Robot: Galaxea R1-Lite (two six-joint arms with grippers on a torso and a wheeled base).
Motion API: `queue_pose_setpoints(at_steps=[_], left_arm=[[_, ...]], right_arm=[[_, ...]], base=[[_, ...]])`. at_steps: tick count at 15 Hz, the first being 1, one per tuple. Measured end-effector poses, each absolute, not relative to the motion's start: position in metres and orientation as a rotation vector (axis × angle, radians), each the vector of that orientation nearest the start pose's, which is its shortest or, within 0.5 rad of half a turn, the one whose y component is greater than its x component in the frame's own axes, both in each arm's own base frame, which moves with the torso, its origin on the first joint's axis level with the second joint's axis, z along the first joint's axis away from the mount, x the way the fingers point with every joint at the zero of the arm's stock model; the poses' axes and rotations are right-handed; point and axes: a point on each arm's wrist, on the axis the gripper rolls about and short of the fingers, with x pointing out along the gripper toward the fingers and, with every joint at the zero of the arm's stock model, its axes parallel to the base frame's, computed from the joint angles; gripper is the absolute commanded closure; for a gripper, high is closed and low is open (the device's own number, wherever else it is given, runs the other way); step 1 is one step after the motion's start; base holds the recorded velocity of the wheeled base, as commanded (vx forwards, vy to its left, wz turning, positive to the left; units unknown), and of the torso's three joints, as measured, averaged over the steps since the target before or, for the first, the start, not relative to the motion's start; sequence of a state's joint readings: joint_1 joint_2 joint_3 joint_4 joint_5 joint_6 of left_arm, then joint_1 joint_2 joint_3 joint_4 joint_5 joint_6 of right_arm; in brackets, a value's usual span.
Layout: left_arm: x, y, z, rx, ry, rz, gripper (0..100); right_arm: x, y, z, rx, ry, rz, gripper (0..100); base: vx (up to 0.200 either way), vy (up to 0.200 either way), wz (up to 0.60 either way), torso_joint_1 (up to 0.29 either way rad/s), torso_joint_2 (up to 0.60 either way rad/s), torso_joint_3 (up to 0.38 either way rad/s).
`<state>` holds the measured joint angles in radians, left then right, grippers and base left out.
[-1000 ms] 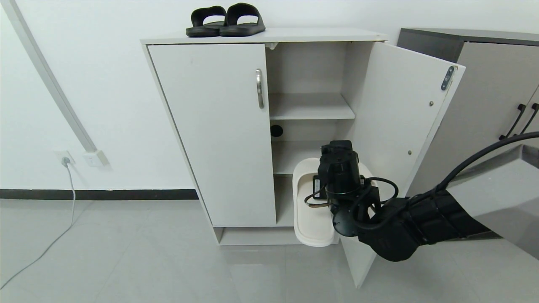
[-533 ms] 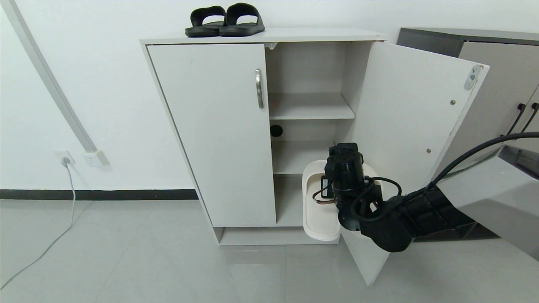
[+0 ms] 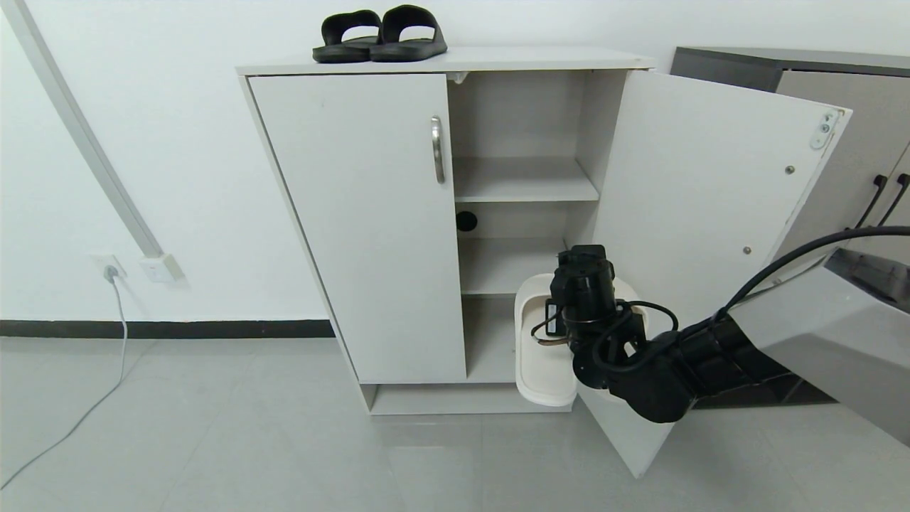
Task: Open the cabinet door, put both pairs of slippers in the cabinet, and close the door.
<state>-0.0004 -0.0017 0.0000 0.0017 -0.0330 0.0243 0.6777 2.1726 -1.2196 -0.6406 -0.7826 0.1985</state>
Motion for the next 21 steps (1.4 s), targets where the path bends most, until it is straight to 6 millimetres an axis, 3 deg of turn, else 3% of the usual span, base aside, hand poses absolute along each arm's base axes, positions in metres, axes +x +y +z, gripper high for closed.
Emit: queue_pose_setpoints(at_steps=[4,10,21], left_arm=[[-0.023,-0.001,0.075,0.025,0.0,-0.033,100],[-0.023,-0.001,0.075,0.024,0.0,-0.032,100],[-0.023,-0.001,0.075,0.023,0.0,-0.033,100]], right_arm=[[0.339,0.262,0.117,-0.002,0.215,-0.068,100],[0.314,0.29,0.099,-0.003,0.228,0.09,100],[0.323,0.293,0.079,-0.014,0.24,0.076,100]], base=[[0.0,0.0,0.0,0.0,0.0,0.0],[0.0,0.0,0.0,0.0,0.0,0.0],[0.0,0.0,0.0,0.0,0.0,0.0]])
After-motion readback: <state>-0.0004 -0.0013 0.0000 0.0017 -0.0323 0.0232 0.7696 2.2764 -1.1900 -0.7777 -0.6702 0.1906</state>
